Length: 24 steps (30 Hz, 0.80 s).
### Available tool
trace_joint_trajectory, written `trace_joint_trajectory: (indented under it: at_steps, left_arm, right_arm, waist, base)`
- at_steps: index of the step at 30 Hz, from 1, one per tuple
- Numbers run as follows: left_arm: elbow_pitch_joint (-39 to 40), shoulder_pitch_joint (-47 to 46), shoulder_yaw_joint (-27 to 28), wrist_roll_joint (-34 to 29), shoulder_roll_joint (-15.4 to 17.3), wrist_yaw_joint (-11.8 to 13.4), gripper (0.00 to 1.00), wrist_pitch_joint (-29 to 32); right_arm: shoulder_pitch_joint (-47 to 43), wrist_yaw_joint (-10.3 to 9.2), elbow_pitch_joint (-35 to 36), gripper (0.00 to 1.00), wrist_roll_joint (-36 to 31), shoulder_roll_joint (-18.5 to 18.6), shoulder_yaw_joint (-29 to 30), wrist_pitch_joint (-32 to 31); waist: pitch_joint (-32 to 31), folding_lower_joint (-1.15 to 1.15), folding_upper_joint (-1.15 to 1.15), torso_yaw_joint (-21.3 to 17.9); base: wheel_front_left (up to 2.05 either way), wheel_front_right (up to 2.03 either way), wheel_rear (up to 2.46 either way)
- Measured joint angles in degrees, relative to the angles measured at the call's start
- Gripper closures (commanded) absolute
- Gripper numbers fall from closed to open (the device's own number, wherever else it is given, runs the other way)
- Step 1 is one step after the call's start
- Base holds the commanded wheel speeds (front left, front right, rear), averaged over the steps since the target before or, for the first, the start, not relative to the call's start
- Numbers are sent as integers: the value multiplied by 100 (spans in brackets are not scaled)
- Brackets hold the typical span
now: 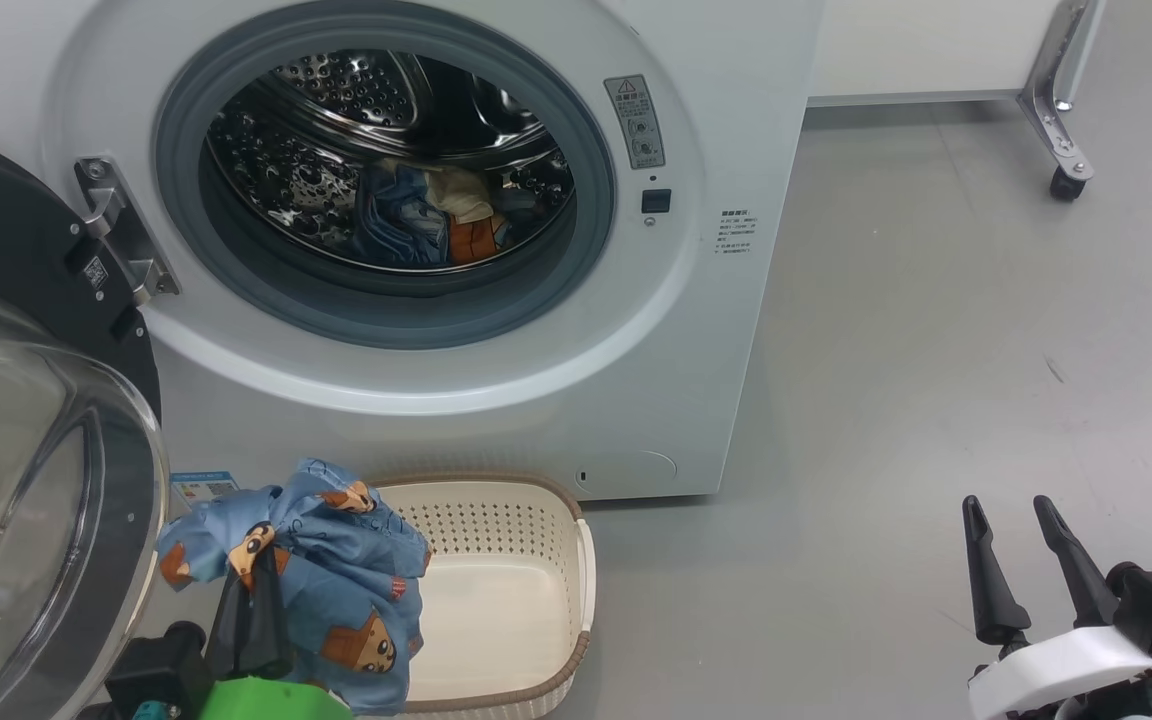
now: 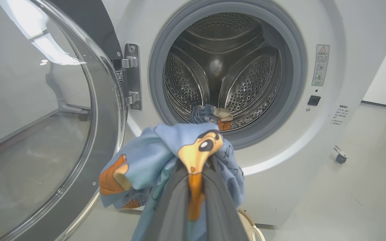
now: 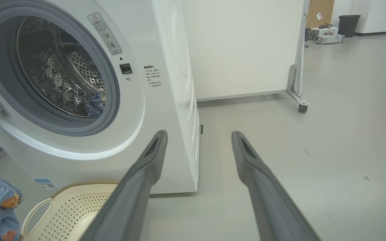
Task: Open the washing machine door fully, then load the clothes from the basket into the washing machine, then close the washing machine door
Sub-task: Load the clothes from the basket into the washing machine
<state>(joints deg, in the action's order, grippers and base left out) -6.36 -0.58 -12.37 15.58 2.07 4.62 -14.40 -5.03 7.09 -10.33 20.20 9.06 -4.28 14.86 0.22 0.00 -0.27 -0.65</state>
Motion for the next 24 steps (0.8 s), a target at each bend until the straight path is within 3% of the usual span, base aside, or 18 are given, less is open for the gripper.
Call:
trace_joint_trajectory:
  at_steps: [24]
  left_arm:
    - [242, 266, -103, 2, 2, 68, 100, 0]
  right_arm:
    - [-58, 0, 30, 0, 0, 4, -14, 0]
  waist:
    - [-52, 0, 0, -85]
  base:
    - [0, 0, 0]
